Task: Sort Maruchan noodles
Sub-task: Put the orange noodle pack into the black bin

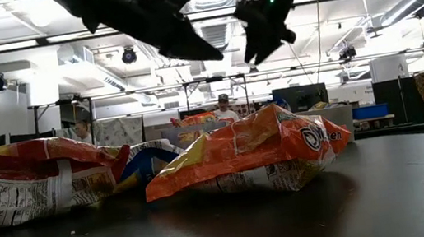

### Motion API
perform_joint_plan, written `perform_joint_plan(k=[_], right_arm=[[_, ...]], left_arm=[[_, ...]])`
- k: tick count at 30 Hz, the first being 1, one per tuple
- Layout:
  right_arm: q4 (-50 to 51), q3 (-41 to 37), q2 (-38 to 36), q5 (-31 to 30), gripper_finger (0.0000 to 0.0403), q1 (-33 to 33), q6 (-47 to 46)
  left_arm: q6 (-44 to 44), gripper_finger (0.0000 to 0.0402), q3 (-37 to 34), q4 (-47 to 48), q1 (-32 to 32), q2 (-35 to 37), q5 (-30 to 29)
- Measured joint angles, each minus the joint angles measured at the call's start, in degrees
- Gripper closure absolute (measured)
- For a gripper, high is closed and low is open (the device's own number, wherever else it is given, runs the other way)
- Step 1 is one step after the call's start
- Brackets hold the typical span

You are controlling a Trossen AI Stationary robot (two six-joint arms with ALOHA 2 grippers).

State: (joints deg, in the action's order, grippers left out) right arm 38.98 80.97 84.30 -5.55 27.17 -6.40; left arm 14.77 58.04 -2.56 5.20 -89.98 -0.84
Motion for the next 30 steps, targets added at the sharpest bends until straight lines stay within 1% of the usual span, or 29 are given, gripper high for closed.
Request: perform_joint_plan(k=[3, 9, 13, 15, 17, 20, 25, 30], right_arm=[[-2.9, -4.2, -3.8, 0.0, 0.0218, -3.7, 0.2], [-7.3, -14.4, -11.4, 0.0, 0.0218, -10.9, -0.3], [-10.6, -22.0, -16.0, 0.0, 0.0218, -15.8, -2.3], [-12.2, -25.7, -17.5, 0.0, 0.022, -18.0, -4.0], [-12.5, -28.6, -18.8, 0.2, 0.0222, -20.0, -5.3], [-12.7, -31.9, -19.7, 2.3, 0.0228, -22.7, -7.0], [-12.9, -34.4, -19.8, 3.0, 0.0239, -26.4, -8.6], [-15.0, -34.7, -19.6, 3.0, 0.0249, -28.1, -7.4]], left_arm=[[-1.5, 0.03, 0.5, 5.1, -0.6, 0.0, 0.0], [-3.8, 0.03, 4.2, 17.4, -1.1, 0.1, 0.0], [-4.3, 0.03, 5.7, 24.6, -1.8, 0.1, 0.2], [-4.8, 0.03, 5.7, 26.6, -2.3, 0.1, 2.1], [-5.3, 0.03, 5.5, 28.0, -2.8, 0.1, 5.5], [-6.6, 0.03, 5.2, 30.9, -4.0, 0.1, 9.3], [-10.1, 0.03, 5.2, 38.3, -6.2, 0.1, 9.4], [-12.6, 0.03, 5.2, 44.5, -8.3, 0.1, 9.4]])
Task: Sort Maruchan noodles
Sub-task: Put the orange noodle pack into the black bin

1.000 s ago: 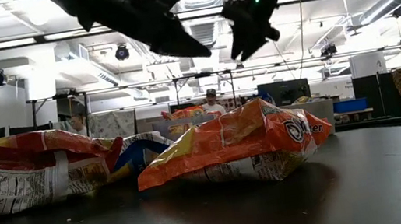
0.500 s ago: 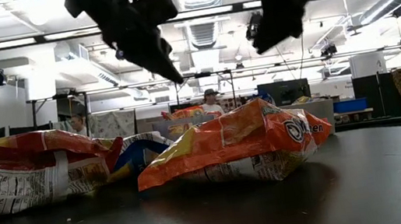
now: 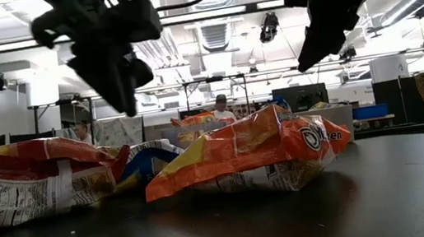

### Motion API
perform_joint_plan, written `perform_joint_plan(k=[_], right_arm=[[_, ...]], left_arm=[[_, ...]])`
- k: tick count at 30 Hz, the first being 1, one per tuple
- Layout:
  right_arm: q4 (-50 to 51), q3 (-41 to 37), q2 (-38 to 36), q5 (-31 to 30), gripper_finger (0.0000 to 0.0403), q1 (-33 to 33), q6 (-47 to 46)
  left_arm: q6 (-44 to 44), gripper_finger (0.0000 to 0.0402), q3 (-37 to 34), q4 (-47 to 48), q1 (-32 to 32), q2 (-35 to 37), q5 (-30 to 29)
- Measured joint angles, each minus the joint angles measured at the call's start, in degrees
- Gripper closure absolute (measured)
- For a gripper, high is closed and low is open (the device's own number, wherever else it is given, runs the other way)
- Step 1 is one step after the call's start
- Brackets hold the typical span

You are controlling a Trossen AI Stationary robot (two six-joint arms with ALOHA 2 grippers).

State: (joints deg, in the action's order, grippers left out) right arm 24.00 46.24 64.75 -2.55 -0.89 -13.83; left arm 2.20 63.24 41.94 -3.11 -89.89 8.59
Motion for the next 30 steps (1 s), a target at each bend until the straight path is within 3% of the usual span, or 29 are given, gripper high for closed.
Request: perform_joint_plan(k=[5, 12, 14, 18, 20, 23, 30], right_arm=[[-2.4, 0.0, 0.0, 0.0, 0.0258, -0.1, 1.3], [-2.5, 0.0, 0.0, 0.0, 0.0269, -0.1, 1.6], [-2.5, -0.1, 0.0, 0.0, 0.0272, -0.1, 1.6], [-3.0, -0.4, 0.0, 0.0, 0.0273, -0.1, 1.6], [-3.7, -0.6, 0.0, 0.0, 0.0271, -0.1, 1.6], [-4.2, -0.8, 0.0, 0.0, 0.0271, -0.1, 1.5], [-5.5, -1.0, 0.0, 0.0, 0.0278, -0.1, 1.4]], left_arm=[[-1.1, 0.03, 0.0, 2.7, -1.2, 0.0, 3.2], [-6.5, 0.0292, -0.2, 5.6, -1.3, 0.0, 0.3], [-9.6, 0.0284, -0.3, 7.2, -1.2, 0.0, -3.8], [-20.6, 0.0265, -0.5, 16.3, -1.0, 0.0, -20.9], [-26.9, 0.0258, -0.8, 21.3, 0.0, -0.3, -26.2], [-32.7, 0.0254, -1.8, 27.1, 2.0, -1.1, -27.0], [-34.3, 0.0253, -5.6, 26.6, 3.5, -2.3, -25.7]])
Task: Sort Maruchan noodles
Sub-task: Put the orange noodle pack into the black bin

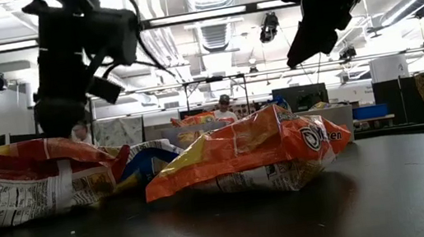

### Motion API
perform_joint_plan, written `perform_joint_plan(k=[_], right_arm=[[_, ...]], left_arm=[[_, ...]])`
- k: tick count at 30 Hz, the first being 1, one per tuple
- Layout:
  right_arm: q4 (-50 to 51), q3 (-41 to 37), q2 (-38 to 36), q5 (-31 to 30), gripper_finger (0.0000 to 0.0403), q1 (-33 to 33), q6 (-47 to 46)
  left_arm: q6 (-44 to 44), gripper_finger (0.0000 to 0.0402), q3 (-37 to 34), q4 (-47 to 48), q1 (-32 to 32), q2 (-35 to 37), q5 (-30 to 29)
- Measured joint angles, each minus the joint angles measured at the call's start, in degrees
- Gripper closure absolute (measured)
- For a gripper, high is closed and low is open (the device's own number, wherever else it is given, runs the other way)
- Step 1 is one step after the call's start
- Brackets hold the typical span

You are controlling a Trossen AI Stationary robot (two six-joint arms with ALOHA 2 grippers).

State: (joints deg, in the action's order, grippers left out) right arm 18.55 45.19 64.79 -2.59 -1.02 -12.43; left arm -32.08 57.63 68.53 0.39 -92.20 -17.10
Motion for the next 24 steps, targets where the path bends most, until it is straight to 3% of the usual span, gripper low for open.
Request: perform_joint_plan(k=[7, 18, 24], right_arm=[[0.0, 0.0, 0.0, 0.0, 0.0271, 0.0, 0.0], [-0.5, 0.0, 0.0, 0.0, 0.028, 0.0, 0.0], [-0.9, 0.0, 0.0, 0.0, 0.0273, 0.0, 0.0]], left_arm=[[-0.5, 0.025, -3.1, -1.7, 0.9, -0.5, 2.7], [-0.3, 0.0204, -7.6, -6.8, 1.5, -0.6, 0.4], [2.5, 0.0215, -9.1, -10.4, 1.5, -0.5, 0.7]])
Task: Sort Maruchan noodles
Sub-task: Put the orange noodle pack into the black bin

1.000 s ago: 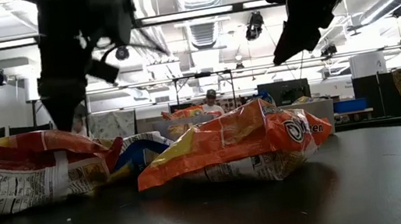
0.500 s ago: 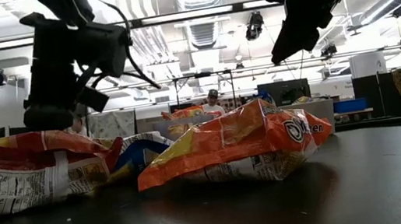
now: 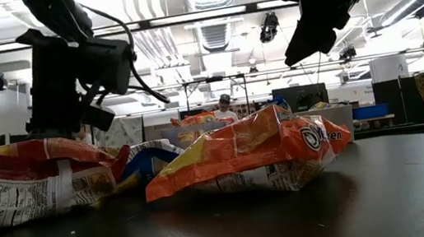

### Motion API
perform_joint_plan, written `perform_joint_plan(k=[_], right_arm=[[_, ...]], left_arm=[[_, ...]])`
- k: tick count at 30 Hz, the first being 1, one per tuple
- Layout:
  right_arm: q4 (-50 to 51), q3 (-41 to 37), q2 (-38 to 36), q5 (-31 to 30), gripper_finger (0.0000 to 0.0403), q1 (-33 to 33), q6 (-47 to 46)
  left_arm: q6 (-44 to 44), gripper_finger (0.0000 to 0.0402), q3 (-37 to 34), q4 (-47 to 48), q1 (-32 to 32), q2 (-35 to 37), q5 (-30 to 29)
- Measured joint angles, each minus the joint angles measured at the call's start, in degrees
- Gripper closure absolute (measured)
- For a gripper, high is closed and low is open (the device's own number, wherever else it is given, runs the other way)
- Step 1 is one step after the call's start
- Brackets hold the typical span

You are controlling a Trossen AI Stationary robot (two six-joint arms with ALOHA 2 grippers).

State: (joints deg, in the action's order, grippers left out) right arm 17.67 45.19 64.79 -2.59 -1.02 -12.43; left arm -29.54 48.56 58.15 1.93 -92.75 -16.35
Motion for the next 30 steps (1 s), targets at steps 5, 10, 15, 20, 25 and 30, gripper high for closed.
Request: perform_joint_plan(k=[5, 10, 15, 20, 25, 30], right_arm=[[0.0, 0.0, 0.0, 0.0, 0.0276, 0.0, 0.0], [0.0, 0.0, 0.0, -0.4, 0.0282, 0.0, 0.0], [0.0, 0.0, 0.0, -0.4, 0.0279, 0.0, 0.3], [-0.2, 0.0, 0.0, -0.4, 0.0278, 0.0, 0.4], [-0.5, -0.2, 0.0, -0.4, 0.0278, 0.0, 0.5], [-6.0, -1.5, 1.5, -0.5, 0.0278, 0.0, 1.8]], left_arm=[[2.3, 0.0271, 0.2, -0.7, 0.0, 0.0, 0.0], [6.7, 0.035, 0.3, -4.1, 0.0, 0.1, -0.1], [15.9, 0.0391, 0.8, -16.4, 0.1, 0.2, 1.1], [29.9, 0.0391, 4.5, -28.7, -0.1, 0.0, 10.3], [43.6, 0.0399, 9.4, -34.4, -0.1, 0.0, 17.6], [49.5, 0.04, 13.0, -35.2, 0.2, 0.0, 17.6]])
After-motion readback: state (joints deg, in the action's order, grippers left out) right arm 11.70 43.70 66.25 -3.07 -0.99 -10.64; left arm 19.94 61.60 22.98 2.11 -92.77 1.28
